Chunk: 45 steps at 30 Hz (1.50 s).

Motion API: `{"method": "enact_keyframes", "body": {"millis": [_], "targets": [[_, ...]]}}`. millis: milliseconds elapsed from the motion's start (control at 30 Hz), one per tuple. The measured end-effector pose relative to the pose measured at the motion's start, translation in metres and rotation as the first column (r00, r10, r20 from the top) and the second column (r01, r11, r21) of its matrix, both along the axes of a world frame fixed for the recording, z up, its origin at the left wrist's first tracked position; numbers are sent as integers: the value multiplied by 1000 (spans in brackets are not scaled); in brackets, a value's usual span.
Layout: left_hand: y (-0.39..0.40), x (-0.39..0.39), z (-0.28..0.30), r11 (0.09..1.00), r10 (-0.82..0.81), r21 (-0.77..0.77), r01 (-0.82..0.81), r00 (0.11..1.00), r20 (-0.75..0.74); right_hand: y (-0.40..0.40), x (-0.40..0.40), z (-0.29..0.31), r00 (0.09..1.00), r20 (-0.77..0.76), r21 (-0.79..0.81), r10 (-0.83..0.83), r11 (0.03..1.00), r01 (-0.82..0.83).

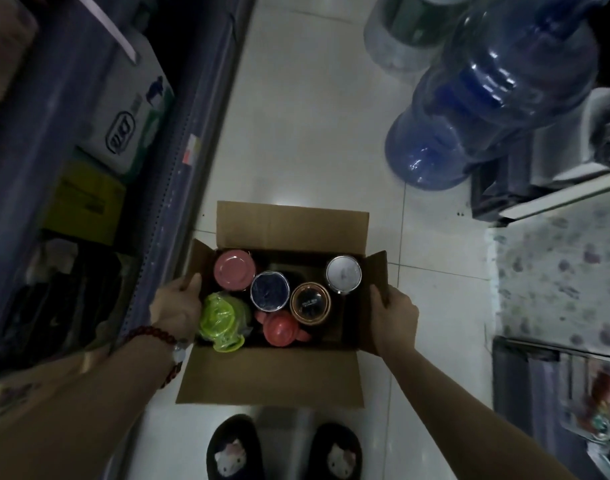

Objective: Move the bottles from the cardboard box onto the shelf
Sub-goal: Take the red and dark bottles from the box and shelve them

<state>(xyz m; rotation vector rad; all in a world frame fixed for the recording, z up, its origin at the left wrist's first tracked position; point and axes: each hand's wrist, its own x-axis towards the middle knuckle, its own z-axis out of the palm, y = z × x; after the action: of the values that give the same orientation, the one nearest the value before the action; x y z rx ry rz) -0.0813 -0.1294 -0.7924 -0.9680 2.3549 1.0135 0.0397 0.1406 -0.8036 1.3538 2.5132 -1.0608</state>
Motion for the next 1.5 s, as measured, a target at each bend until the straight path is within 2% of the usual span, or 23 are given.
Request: {"method": "enact_keyframes", "body": {"millis": [267, 500, 667, 800, 967, 1067, 1133, 1200, 1333, 1400, 1500], "targets": [[-4, -4, -38, 997, -72, -6, 72, 996, -42, -10, 7, -52, 996, -24, -1, -81, 997, 81], [-15, -8, -49, 984, -164, -85, 159, 985, -46, -6, 5, -52, 998, -45, 19, -38, 999, 39], [-14, -12, -24, 936, -332, -127, 329, 943, 1, -2, 3, -28, 994, 103, -102, 48, 994, -37], [-3, -18, 22, 930, -352, -137, 342, 934, -60, -6, -4, 17, 995, 101, -92, -4, 996, 13], [9, -20, 67, 916, -401, -80, 394, 908, -121, -17, -20, 66, 990, -59, -62, 125, 990, -129], [11, -13, 67, 898, -412, 80, 433, 891, -192, -39, -27, 77, 978, -189, -181, 87, 976, -122], [11, -9, 52, 867, -442, 131, 481, 864, -242, -58, -29, 68, 960, -277, -309, 30, 944, -118], [11, -7, 29, 829, -478, 156, 536, 826, -300, -77, -31, 49, 940, -338, -332, 45, 929, -163], [12, -5, -18, 752, -566, 156, 640, 749, -344, -108, -32, 2, 901, -419, -329, 112, 906, -266], [12, -1, -34, 733, -593, 164, 660, 738, -322, -116, -32, -17, 903, -399, -292, 159, 912, -290], [12, 1, -49, 702, -659, 78, 708, 687, -306, -117, -35, -37, 909, -339, -190, 243, 928, -319]]}}
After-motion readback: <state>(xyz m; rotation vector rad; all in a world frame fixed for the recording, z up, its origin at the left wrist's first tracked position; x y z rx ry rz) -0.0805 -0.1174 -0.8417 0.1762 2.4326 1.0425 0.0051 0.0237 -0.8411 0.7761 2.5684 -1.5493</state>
